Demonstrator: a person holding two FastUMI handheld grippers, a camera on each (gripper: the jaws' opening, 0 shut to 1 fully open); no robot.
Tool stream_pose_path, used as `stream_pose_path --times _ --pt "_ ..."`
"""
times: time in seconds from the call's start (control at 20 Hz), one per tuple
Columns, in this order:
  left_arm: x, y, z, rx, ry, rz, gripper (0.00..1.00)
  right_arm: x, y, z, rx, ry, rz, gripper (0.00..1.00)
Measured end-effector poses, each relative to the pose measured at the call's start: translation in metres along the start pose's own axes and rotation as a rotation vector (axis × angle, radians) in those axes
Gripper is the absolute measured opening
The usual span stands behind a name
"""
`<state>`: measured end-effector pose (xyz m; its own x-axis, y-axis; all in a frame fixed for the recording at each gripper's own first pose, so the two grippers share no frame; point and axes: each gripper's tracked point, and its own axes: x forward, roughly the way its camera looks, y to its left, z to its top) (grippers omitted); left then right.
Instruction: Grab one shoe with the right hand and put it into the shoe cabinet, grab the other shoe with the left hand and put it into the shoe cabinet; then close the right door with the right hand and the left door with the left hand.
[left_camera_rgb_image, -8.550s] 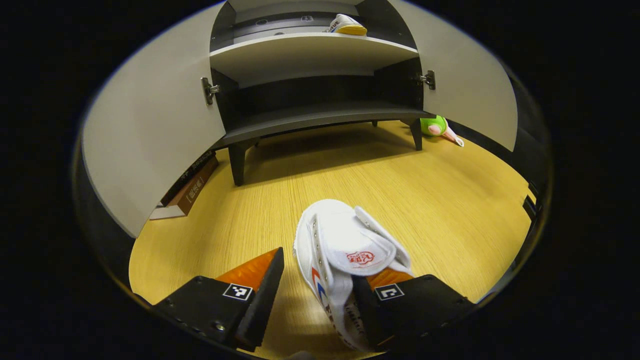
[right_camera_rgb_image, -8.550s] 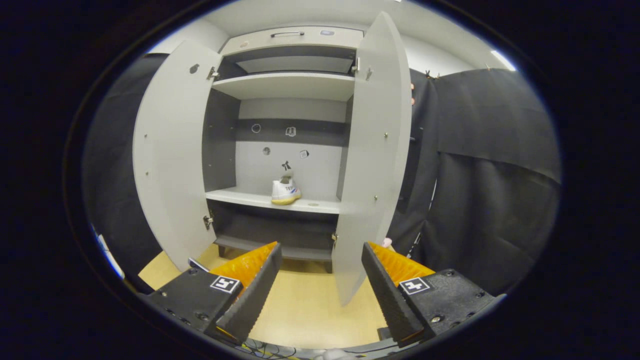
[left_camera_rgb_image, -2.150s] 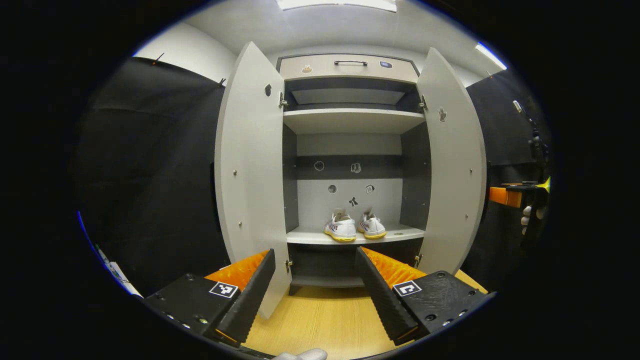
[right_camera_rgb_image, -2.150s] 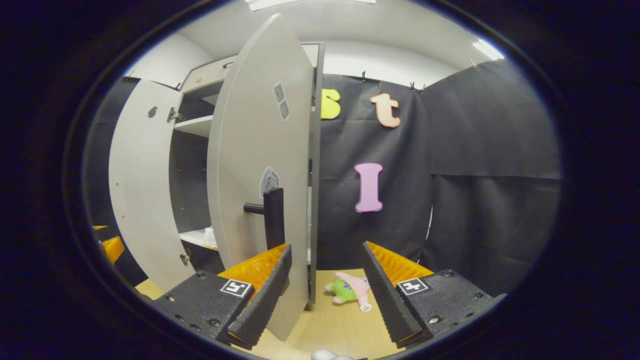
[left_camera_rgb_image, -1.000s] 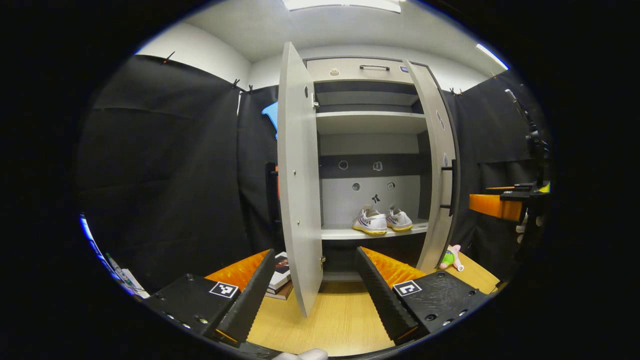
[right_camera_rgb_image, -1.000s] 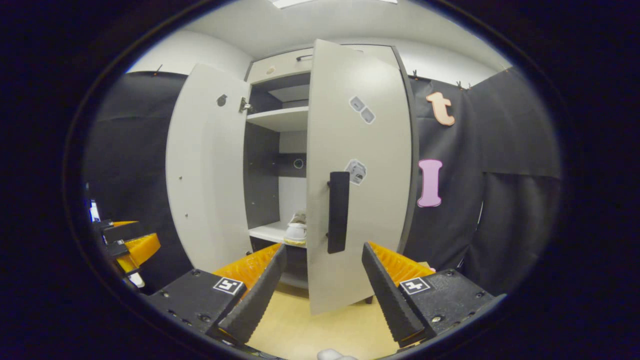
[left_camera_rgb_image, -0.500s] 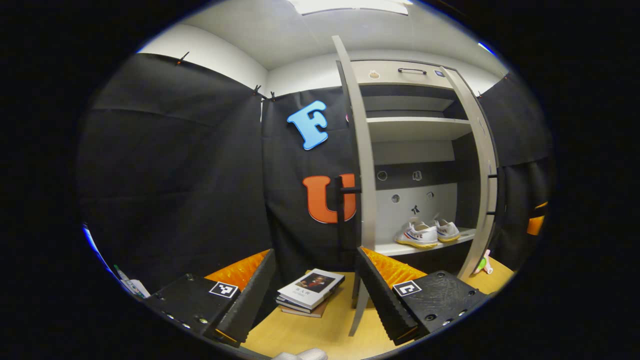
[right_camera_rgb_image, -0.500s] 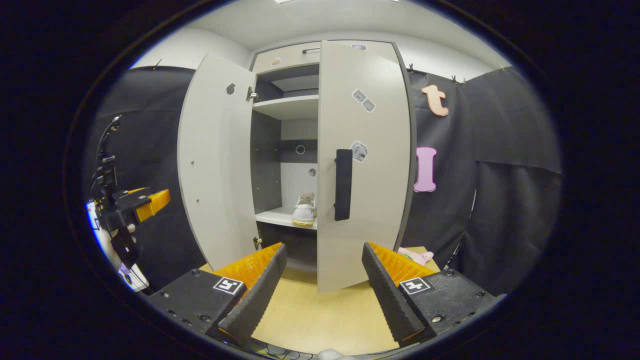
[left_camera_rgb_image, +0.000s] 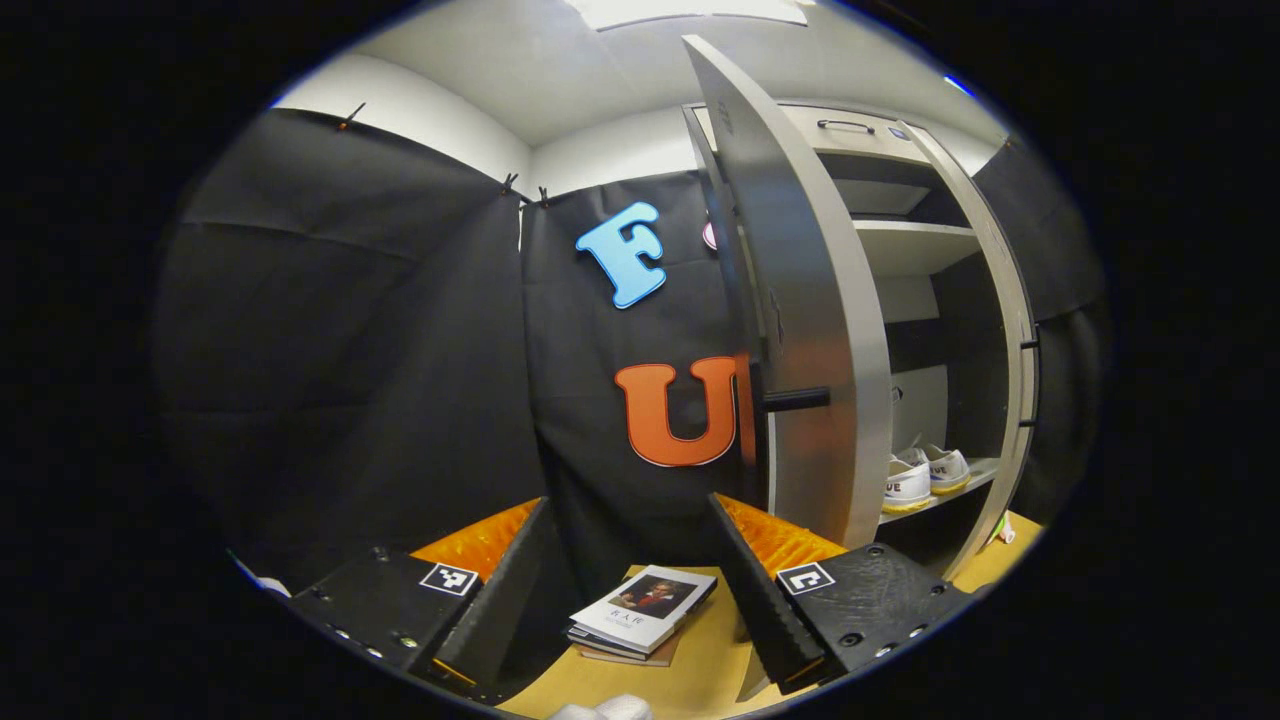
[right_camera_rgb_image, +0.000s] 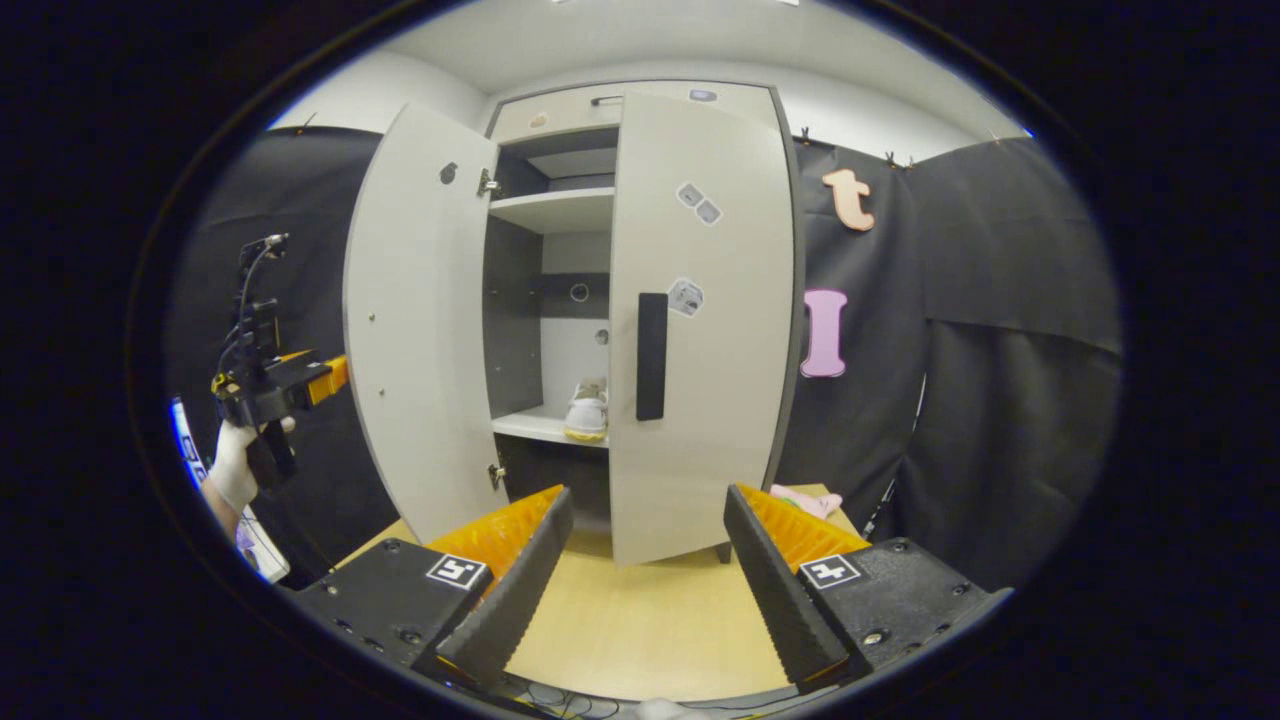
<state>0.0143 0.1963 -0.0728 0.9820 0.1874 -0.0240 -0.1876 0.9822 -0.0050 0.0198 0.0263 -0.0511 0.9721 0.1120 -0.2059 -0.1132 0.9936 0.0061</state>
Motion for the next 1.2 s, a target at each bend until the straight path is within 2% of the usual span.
stream_pose_path --times 0.5,0.9,1.0,1.1,1.2 --pt "-0.012 -0.037 0.0 -0.041 0.0 -0.061 0.89 -0.003 0.002 -0.002 -0.001 0.0 0.017 0.98" --pt "-0.016 -0.13 0.009 -0.06 0.001 -0.238 0.9 -0.007 -0.011 -0.004 -0.003 0.006 0.013 0.98" --pt "-0.01 -0.153 0.006 -0.051 0.024 -0.254 0.9 -0.008 -0.016 -0.002 -0.002 -0.003 0.011 0.98" --pt "-0.012 -0.175 0.003 -0.043 0.049 -0.285 0.97 -0.011 -0.025 0.002 0.003 -0.012 -0.001 0.97" --pt "-0.017 -0.186 0.006 -0.033 0.044 -0.302 0.96 -0.012 -0.034 0.001 0.008 -0.015 -0.016 0.97"
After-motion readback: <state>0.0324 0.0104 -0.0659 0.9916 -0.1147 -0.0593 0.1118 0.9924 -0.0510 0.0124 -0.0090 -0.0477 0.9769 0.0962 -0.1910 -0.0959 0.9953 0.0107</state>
